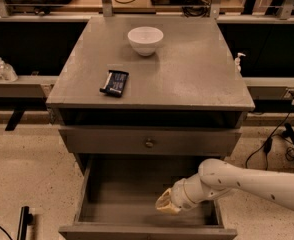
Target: Open middle drawer
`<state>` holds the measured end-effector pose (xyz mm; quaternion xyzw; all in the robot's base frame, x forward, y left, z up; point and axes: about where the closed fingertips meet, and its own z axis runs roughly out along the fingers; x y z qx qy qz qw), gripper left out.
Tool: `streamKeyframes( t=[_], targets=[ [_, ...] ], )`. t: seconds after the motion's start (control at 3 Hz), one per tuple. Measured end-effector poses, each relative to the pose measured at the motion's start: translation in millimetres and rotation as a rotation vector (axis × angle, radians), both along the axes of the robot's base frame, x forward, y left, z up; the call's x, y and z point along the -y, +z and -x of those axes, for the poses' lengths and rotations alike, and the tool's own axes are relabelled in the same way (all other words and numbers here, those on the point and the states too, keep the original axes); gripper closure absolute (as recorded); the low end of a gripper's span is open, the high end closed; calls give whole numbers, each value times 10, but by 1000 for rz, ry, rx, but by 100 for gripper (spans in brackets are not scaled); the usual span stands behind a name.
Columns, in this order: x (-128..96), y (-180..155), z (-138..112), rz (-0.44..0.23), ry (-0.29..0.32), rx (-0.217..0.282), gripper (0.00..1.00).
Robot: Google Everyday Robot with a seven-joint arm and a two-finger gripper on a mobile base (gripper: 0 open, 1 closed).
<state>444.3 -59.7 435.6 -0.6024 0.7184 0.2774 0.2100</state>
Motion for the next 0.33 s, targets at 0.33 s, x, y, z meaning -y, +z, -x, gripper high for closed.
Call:
streamKeyframes(
  t=[0.33],
  targets=[
    [111,129,-156,-44,-81,65,100]
  ],
)
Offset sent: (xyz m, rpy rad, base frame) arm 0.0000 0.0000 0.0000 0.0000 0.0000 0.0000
